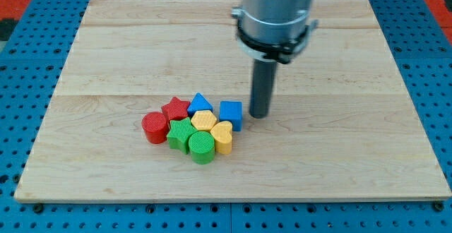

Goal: Slide the yellow heart left a bit

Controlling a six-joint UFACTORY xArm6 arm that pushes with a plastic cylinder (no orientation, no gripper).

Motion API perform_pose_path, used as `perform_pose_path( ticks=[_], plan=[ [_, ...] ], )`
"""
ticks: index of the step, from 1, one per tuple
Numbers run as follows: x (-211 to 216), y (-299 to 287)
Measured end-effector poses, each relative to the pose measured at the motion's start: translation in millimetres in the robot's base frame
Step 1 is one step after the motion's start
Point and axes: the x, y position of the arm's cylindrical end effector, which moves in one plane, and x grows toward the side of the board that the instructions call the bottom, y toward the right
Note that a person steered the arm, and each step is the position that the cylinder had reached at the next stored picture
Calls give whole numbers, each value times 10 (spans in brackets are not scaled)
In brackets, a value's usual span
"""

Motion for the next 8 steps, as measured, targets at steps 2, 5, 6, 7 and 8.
perform_pose_path(
  ticks=[2, 5, 6, 7, 8],
  plan=[
    [-17, -414],
    [600, 90],
    [607, -56],
    [579, -126],
    [579, -189]
  ],
)
